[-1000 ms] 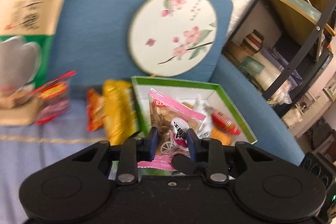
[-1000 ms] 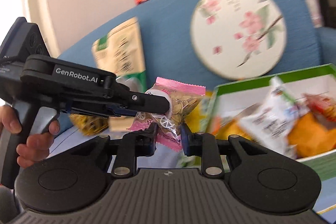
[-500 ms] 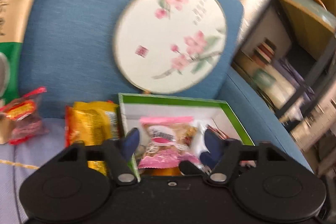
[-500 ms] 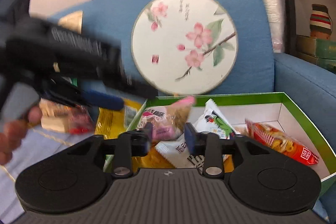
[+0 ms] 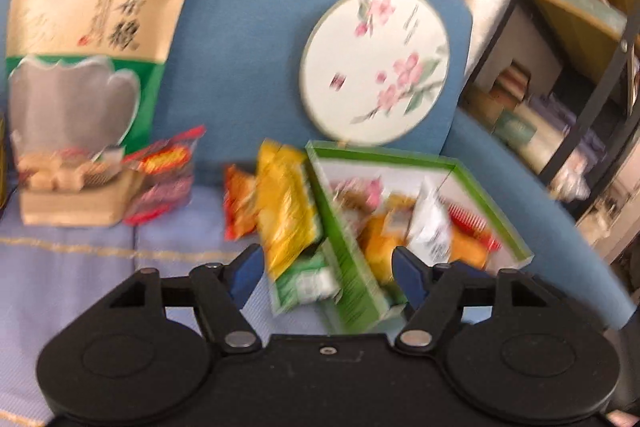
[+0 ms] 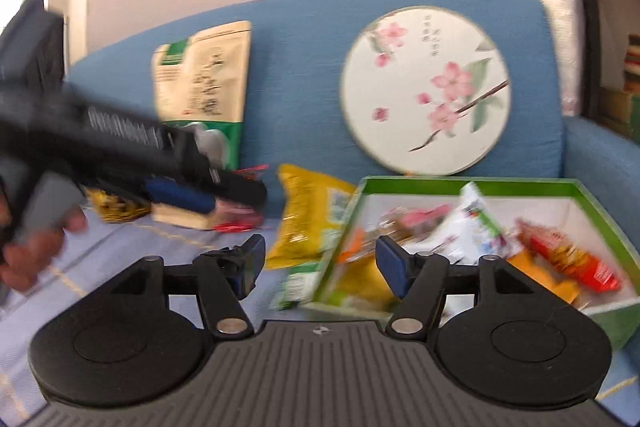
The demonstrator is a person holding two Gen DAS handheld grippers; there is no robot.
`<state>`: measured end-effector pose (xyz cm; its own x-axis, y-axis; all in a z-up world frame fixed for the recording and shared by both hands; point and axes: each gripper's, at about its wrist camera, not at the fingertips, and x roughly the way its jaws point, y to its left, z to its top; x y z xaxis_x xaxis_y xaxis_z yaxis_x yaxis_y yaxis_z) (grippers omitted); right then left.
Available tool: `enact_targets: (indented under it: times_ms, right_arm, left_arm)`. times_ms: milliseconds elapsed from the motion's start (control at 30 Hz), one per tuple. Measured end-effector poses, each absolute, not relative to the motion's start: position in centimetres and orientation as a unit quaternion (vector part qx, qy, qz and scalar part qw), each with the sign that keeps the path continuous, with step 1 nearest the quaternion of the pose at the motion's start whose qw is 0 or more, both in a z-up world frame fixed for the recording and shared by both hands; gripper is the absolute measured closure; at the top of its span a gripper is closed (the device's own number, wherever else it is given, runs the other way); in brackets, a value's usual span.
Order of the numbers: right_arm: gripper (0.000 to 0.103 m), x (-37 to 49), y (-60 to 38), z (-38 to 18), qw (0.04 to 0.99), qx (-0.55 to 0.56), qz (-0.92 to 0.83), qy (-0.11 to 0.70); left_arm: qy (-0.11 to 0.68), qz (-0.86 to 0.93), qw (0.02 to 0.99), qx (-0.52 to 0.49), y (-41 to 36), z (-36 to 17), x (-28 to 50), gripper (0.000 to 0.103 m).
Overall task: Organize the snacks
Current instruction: 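Reach the left tool toward the green-and-white snack pack and grasp it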
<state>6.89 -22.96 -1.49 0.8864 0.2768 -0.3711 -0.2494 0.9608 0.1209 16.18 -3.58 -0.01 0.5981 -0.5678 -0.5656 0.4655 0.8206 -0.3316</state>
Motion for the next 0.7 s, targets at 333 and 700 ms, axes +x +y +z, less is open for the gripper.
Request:
enact_targets:
  times_ms: [333, 700]
  right_arm:
    - [0.001, 5.0, -20.2, -3.4, 0.963, -0.009, 0.131, 0.236]
    - [0.0, 5.2, -19.8, -3.9, 0.958, -0.015, 0.138, 0.25]
  left_arm:
    - [0.392, -0.253, 0.868, -0.169, -3.4, -6.0, 19.7, 0.008]
    - [0.412, -0.242, 0.857, -0.192, -6.2, -8.3, 23.4, 0.034]
